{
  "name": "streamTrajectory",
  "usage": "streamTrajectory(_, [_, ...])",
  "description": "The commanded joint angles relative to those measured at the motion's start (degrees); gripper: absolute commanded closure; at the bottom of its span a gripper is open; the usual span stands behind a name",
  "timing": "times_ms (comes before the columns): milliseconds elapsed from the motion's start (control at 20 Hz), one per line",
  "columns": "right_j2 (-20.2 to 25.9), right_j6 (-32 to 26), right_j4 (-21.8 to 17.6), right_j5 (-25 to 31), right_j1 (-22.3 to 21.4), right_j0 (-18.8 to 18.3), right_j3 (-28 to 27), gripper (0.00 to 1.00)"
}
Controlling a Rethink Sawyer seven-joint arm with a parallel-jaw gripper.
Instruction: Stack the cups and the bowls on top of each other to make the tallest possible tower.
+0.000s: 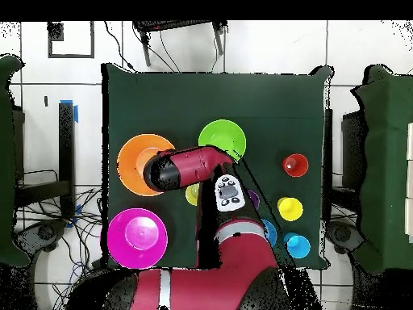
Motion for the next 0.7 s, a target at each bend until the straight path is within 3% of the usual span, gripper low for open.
streamTrajectory(50, [1.78,-4.57,-6.31,-0.84,5.59,0.8,-6.32,0.0])
streamTrajectory(500, [0.06,0.27,-4.3,-0.45,3.87,1.73,-6.34,0.0])
streamTrajectory(550, [0.59,-0.03,-3.38,1.0,3.47,1.04,-5.52,1.0])
streamTrajectory(700, [2.35,-2.56,-3.2,3.07,3.03,-0.56,-4.85,1.0])
